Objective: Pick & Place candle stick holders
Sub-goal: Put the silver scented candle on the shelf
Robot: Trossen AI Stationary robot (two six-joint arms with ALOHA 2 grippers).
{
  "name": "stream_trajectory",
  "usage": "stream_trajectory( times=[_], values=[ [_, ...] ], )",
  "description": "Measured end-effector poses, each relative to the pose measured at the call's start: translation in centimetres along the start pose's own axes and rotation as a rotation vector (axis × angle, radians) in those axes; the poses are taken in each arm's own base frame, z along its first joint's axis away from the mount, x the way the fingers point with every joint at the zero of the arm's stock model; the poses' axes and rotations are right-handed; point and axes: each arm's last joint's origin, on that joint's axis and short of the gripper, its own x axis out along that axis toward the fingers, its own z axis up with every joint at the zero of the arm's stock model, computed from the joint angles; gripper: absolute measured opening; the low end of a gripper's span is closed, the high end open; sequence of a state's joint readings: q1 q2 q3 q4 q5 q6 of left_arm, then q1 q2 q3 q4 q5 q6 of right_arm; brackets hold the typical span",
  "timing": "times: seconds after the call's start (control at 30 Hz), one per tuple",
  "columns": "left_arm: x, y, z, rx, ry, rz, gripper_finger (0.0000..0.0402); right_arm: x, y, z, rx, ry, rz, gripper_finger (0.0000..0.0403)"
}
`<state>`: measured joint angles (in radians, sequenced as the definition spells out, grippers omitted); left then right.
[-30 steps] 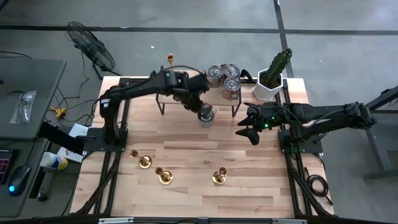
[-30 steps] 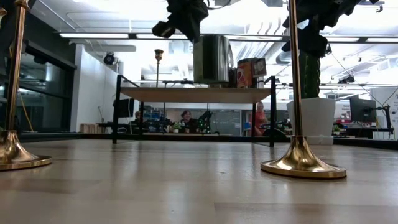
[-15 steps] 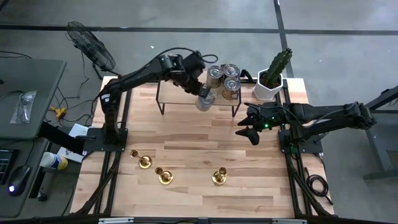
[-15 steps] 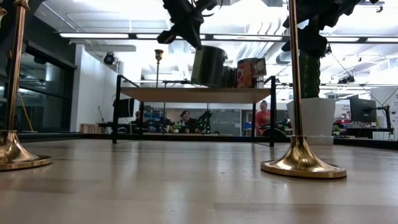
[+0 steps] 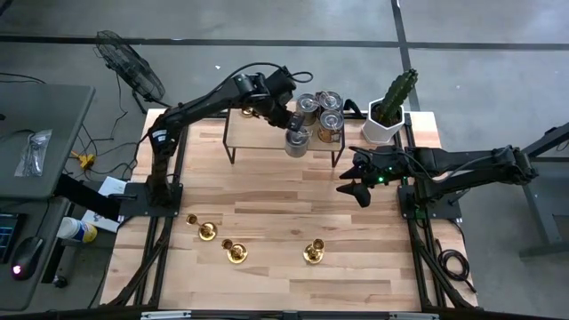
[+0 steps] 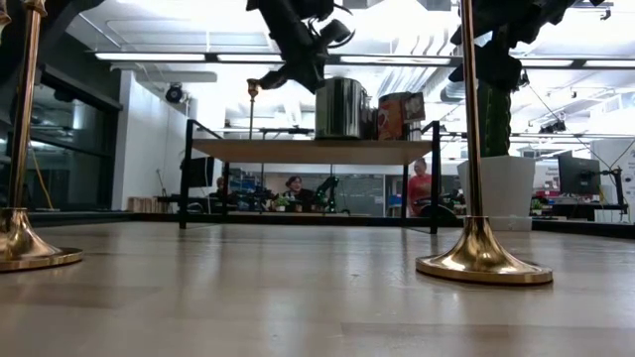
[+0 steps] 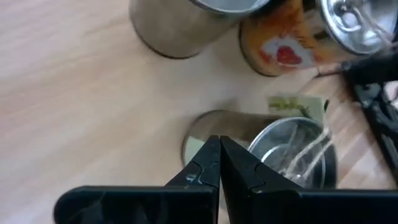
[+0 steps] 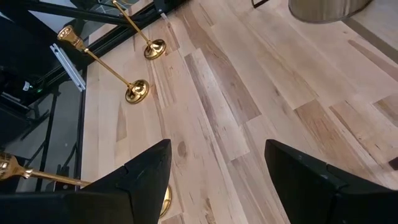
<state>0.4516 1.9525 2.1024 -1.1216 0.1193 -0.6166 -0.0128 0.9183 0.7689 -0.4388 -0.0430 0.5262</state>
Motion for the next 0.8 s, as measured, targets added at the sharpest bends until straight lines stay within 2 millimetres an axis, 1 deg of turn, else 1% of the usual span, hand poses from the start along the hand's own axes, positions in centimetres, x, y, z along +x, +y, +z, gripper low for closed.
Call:
stream_trajectory(
  times=[0.13, 0.27, 0.37, 0.43, 0.5, 0.8],
  values=[
    [1.0, 0.0, 0.2, 0.005, 0.006, 0.004, 0.0001, 0.0, 0.0, 0.0, 0.001, -0.001, 0.001, 0.0252],
    [0.8, 0.0, 0.4, 0.011, -0.030, 0.010, 0.0000, 0.0, 0.0, 0.0, 0.002, -0.009, -0.013, 0.0252],
    [0.8, 0.4, 0.7, 0.010, -0.031, 0.020, 0.0000, 0.1, 0.0, 0.2, -0.003, -0.034, -0.026, 0.0252],
    [0.8, 0.7, 0.8, 0.013, -0.028, 0.025, 0.0000, 0.5, 0.1, 0.7, -0.038, -0.084, -0.041, 0.0252],
    [0.8, 0.7, 0.8, 0.014, -0.029, 0.026, 0.0000, 1.0, 0.1, 0.8, -0.063, -0.092, -0.054, 0.0252],
    [0.6, 0.1, -0.2, 0.079, 0.036, 0.019, 0.0000, 1.8, 0.1, 0.6, -0.033, -0.050, -0.041, 0.0252]
  ],
)
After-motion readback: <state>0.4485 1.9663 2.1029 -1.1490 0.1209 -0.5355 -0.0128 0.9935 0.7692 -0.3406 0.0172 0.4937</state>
